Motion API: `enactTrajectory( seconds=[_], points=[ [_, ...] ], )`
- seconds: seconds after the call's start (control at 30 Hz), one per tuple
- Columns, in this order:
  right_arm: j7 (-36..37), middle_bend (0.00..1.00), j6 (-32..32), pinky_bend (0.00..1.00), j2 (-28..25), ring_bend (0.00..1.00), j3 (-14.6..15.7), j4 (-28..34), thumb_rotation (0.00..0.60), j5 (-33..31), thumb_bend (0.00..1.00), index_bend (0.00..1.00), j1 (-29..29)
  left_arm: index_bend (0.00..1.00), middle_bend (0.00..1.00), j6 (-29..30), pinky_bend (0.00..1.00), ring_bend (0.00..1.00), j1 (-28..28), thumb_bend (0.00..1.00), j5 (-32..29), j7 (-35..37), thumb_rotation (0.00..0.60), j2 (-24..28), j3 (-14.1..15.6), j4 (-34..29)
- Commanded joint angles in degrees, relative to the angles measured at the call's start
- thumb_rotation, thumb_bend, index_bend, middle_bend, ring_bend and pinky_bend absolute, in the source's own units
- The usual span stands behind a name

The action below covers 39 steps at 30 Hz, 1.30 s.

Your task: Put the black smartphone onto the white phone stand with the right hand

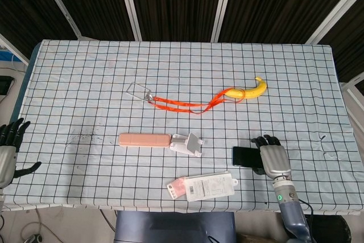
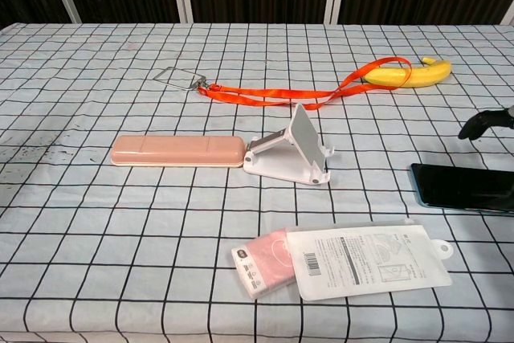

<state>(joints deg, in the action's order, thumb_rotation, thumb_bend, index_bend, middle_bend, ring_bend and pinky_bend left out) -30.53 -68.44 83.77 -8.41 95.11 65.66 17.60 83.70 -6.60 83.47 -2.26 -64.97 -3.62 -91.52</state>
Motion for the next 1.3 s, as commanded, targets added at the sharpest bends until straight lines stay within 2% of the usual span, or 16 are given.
enactTrajectory(
  seconds=[0.03,0.77,1.3],
  points=[
    [-0.1,0.27,0.2,0.18,0.4,0.17,0.1,-0.4,0.6,-0.6,0.19,0.29,0.3,0.0,0.0,-0.1,0.0,0.0,0.0,0.0,-0.1,0.0,0.6,0.0,0.0,0.0],
    [-0.4,0.27,0.7,0.18,2.8,0.17,0.6,-4.5,0.6,-4.7,0.19,0.29,1.7,0.0,0.0,-0.4,0.0,0.0,-0.1,0.0,-0.6,0.7,0.6,0.2,-0.2,-0.2],
    [-0.7,0.27,0.6,0.18,3.3,0.17,0.8,-5.2,0.6,-6.2,0.19,0.29,2.6,0.0,0.0,-0.9,0.0,0.0,-0.3,0.0,-0.9,0.9,0.6,0.5,-0.2,-0.5]
  ],
)
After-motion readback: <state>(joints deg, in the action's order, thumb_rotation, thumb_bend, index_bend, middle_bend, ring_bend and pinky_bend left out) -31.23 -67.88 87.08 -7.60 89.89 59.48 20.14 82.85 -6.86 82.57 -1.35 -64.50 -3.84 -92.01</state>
